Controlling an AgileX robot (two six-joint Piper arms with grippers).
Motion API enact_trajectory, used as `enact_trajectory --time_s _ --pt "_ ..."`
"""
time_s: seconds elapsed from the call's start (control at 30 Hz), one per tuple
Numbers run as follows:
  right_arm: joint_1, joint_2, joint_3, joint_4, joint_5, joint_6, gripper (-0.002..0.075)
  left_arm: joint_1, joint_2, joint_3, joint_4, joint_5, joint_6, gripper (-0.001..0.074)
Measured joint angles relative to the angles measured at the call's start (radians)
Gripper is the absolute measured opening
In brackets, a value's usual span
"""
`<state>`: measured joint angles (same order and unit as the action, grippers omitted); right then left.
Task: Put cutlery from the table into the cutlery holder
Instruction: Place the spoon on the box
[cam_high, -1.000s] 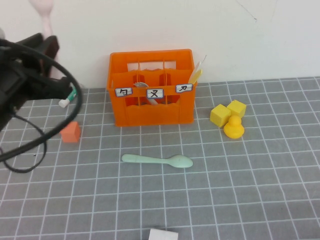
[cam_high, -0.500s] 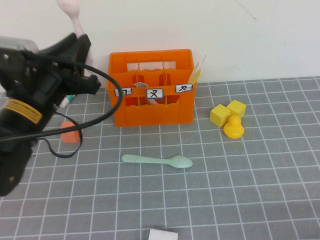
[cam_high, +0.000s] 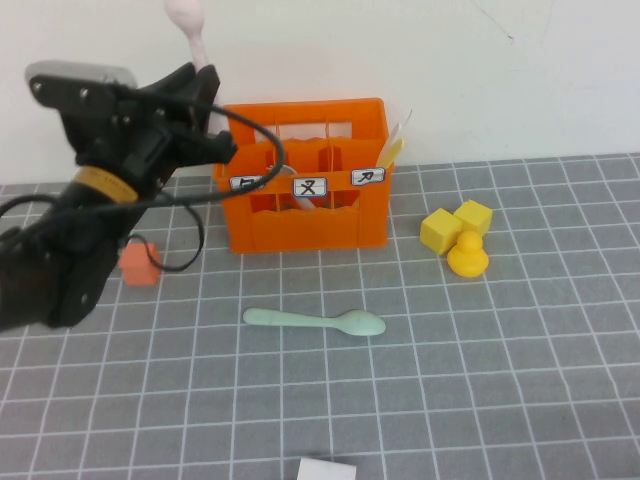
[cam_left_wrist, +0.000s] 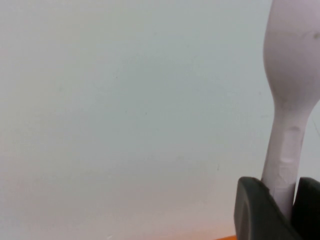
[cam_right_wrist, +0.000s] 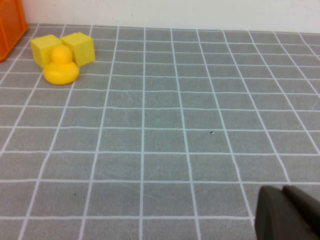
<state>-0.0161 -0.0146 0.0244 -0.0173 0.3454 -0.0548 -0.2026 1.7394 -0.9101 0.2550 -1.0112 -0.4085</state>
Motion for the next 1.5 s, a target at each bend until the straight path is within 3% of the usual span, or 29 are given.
enact_trajectory --time_s 0.37,0.87,1.1,1.2,1.3,1.4,1.5 --pt "0.000 0.000 0.000 0.000 0.000 0.000 -0.0003 0.000 0.192 -0.213 0.126 0.068 -0.023 0.0121" --pt "0.000 0.000 0.000 0.000 0.000 0.000 -0.0003 0.020 0.314 -0.229 0.141 0.123 -0.035 0.0127" --pt "0.000 0.000 0.000 0.000 0.000 0.000 -0.0003 0.071 0.301 -0.234 0.242 0.130 -0.164 0.0294" --pt "0.000 0.000 0.000 0.000 0.000 0.000 -0.0003 0.086 0.274 -0.234 0.336 0.130 -0.218 0.0350" --pt "0.000 0.000 0.000 0.000 0.000 0.000 -0.0003 0.102 0.231 -0.234 0.513 0.130 -0.335 0.0348" --pt "0.000 0.000 0.000 0.000 0.000 0.000 -0.0003 0.114 0.165 -0.234 0.748 0.130 -0.449 0.0293" --pt "0.000 0.000 0.000 0.000 0.000 0.000 -0.0003 0.116 0.075 -0.234 1.039 0.123 -0.503 0.0179"
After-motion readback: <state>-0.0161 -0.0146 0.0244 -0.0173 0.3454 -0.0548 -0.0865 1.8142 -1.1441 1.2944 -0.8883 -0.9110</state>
